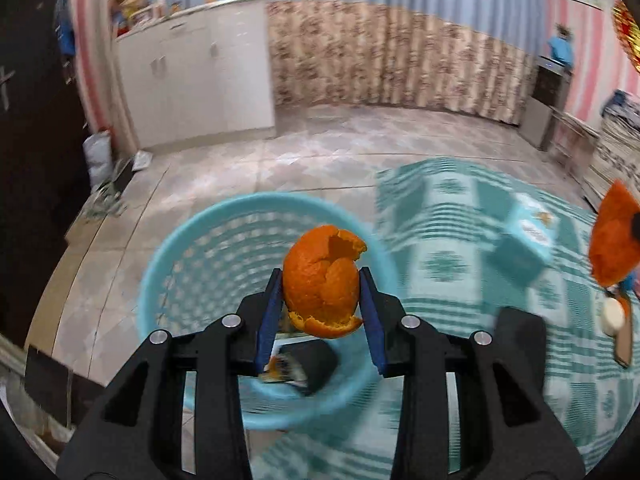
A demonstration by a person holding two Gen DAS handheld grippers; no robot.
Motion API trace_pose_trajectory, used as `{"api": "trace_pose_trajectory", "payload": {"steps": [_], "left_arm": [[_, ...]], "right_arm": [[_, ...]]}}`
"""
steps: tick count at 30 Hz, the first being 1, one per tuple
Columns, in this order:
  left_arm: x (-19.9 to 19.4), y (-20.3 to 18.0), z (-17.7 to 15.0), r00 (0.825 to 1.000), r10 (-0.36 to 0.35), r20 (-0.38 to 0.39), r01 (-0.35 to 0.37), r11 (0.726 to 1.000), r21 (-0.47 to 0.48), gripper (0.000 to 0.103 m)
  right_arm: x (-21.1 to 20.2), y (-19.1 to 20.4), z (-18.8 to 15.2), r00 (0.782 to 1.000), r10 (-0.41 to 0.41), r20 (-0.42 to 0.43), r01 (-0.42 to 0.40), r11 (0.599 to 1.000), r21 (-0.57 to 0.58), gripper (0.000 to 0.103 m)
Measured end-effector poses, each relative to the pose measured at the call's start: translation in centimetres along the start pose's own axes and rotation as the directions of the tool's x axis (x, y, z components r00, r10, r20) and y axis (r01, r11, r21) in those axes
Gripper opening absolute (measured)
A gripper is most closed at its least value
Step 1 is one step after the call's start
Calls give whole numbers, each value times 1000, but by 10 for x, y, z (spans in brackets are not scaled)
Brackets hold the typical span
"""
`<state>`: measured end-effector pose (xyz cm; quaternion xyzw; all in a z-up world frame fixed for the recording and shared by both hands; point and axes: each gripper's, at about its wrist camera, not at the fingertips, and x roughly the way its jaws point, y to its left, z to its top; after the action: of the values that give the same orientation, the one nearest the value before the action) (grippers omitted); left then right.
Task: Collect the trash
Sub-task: 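Carry the orange peel and orange bag over the basket and open both tools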
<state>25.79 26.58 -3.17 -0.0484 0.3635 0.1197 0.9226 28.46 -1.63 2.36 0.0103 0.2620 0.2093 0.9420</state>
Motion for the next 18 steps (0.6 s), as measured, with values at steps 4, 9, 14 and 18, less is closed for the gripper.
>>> {"api": "trace_pose_trajectory", "payload": {"steps": [4,9,14,18], "left_arm": [[23,38,-4,999,38,-37,-40,998,-42,36],[45,64,-9,996,52,-66,-58,994,-90,43],[33,74,-3,997,78,-6,-78,992,-101,79],[22,79,1,994,104,21,-101,990,-102,83]], "right_arm": [[25,25,6,998,52,-28,-52,999,17,3],[48,56,6,995,75,-59,-77,997,-27,3],[67,71,9,991,95,-91,-98,995,-33,3],[81,84,10,987,117,-111,-120,992,-24,3]]}}
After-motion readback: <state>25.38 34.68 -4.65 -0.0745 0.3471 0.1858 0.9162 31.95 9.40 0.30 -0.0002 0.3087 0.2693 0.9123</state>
